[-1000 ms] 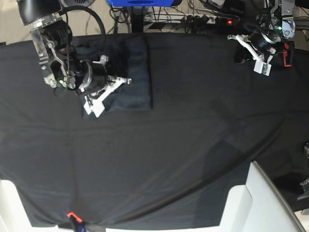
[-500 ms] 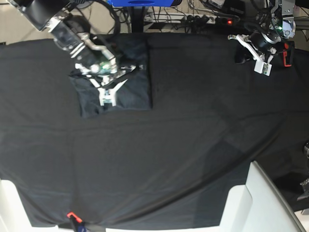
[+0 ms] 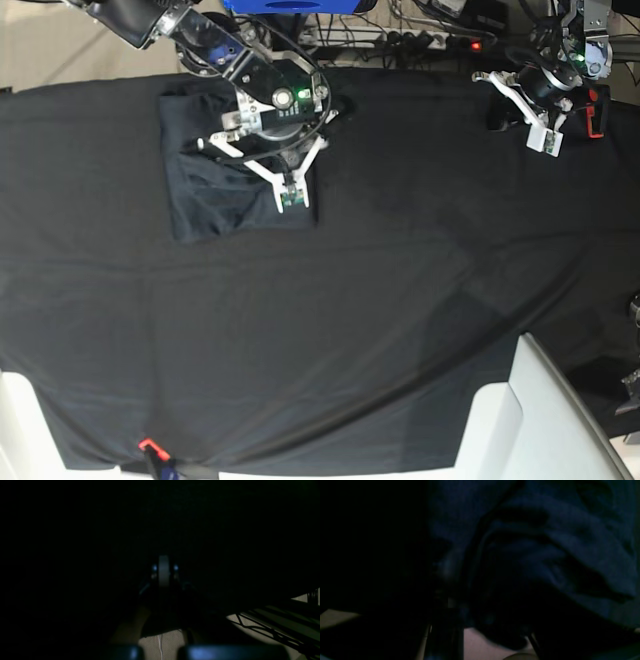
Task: Fold the T-shirt properly
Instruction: 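Grasp the folded stack's edge with the right gripper and lift it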
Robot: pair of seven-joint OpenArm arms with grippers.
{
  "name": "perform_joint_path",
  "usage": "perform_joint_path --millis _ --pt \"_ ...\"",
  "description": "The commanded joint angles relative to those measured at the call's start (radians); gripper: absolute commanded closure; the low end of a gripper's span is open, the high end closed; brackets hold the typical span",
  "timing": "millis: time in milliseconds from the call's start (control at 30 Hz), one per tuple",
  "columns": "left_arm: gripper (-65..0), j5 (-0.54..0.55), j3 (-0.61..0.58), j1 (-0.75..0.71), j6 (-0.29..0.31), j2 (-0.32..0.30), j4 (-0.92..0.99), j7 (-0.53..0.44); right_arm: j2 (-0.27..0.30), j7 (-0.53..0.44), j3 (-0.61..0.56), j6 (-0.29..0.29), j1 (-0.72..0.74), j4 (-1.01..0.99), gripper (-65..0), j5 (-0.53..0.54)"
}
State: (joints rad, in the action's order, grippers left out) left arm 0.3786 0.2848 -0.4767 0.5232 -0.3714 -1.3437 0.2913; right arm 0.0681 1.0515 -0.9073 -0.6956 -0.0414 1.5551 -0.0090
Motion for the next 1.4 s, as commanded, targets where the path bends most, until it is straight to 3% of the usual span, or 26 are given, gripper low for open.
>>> perform_joint_path --millis 0,67,333,433,667,800,900,967,1100,1167,1367 --pt "0.0 0.012 0.008 -0.003 0.001 -0.015 -0.015 -0.019 -0.007 -0.01 0.003 -0.003 0.008 0.021 -36.6 -0.015" --pt "0.0 0.012 0.008 -0.003 0.001 -0.015 -0.015 -0.019 -0.007 -0.015 0.003 -0.003 0.008 0.021 -40.8 -0.012" --pt "0.0 0.012 0.008 -0.001 0.001 -0.015 -0.015 -0.019 -0.041 -0.017 -0.014 -0.003 0.008 0.023 -41.1 -0.01" --pt "0.0 0.012 0.008 -0.001 0.001 -0.015 -0.015 -0.019 -0.064 -0.017 -0.023 0.069 0.005 0.023 -41.1 -0.01" --pt "0.0 0.012 0.008 -0.001 0.001 -0.016 -0.013 -0.019 -0.093 -0.017 -0.109 0.081 0.015 0.025 -41.1 0.011" --pt "0.0 0.012 0.008 0.002 0.001 -0.016 -0.013 -0.019 -0.075 -0.017 -0.126 0.149 0.033 0.092 -41.0 0.068" --pt "0.0 0.012 0.008 0.002 0.001 -0.018 -0.015 -0.019 -0.003 -0.007 -0.114 0.159 0.036 0.249 -34.8 0.067" --pt "0.0 0.012 0.008 0.002 0.001 -0.021 -0.013 -0.019 0.062 -0.003 -0.048 0.158 0.03 0.364 -26.4 0.067" --pt "0.0 0.012 0.009 0.002 0.001 -0.021 -0.009 -0.019 0.095 0.034 0.241 0.167 -0.055 0.417 -6.8 0.071" --pt "0.0 0.012 0.009 0.002 0.001 -0.021 -0.01 -0.019 0.095 0.032 0.357 0.169 -0.096 0.39 -1.2 0.071" --pt "0.0 0.012 0.008 0.022 0.001 -0.018 -0.01 -0.019 0.118 -0.052 0.489 0.176 -0.18 0.339 -0.8 0.071"
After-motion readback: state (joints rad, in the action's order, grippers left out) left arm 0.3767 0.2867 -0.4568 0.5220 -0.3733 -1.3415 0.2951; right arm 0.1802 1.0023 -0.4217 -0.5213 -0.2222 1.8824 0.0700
